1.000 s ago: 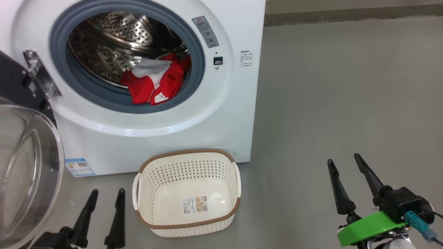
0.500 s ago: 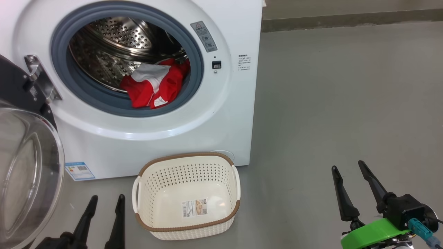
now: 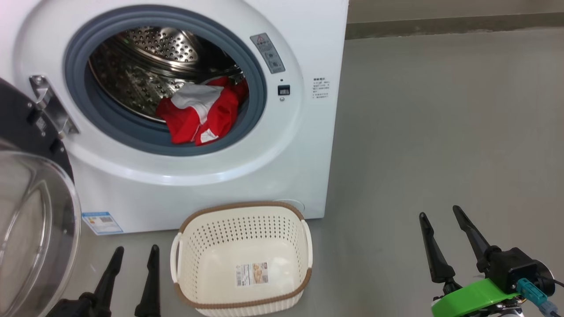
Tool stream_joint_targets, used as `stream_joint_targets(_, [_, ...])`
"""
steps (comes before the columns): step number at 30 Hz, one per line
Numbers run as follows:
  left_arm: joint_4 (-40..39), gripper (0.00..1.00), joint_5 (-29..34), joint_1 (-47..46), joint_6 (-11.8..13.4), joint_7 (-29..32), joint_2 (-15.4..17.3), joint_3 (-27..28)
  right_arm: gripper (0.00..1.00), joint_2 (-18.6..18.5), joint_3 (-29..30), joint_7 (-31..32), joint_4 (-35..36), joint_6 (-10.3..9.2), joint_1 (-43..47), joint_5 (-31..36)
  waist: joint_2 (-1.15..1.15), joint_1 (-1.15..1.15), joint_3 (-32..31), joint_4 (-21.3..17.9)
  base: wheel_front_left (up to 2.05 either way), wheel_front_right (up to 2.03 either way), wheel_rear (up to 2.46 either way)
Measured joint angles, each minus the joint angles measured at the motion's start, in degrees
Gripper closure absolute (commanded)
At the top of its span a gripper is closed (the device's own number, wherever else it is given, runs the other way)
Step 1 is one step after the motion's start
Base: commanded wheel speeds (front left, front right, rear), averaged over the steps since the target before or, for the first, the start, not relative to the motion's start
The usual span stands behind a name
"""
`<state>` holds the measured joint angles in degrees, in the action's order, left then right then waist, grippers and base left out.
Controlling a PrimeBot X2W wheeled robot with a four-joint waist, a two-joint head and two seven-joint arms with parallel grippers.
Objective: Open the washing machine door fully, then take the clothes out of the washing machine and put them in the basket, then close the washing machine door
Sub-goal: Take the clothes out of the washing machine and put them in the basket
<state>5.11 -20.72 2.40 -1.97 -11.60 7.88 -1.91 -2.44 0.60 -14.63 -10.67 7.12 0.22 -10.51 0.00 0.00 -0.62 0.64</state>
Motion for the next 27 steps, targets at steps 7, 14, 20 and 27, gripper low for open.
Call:
stream_joint_targets(7, [-1.26,0.0,-0.65,-0.01,0.34,-0.08,-0.07,0.05,0.0,0.0,-0.05,0.0,-0.1,0.0,-0.03,0.0,0.0,0.0,0.37,0.36,2.04,-2.04,0.0])
stream_joint_targets(14, [-1.96,0.0,-0.8,-0.04,0.01,-0.01,0.07,-0.26,0.0,0.0,-0.24,0.0,-0.26,0.0,-0.07,0.0,0.0,0.0,0.93,0.29,1.41,-1.41,0.0])
stream_joint_targets(20, [-1.38,0.0,-0.74,-0.37,0.43,-0.12,0.12,-0.31,0.0,0.0,-0.32,0.0,-0.45,0.0,-0.07,0.04,0.0,0.0,0.95,0.32,0.41,-0.41,0.0])
stream_joint_targets(27, [-0.88,0.0,-1.05,-0.51,0.43,-0.62,0.12,-0.45,0.0,0.0,-0.57,0.0,-0.55,0.0,-0.07,0.43,0.0,0.0,0.85,0.45,0.0,0.0,0.0])
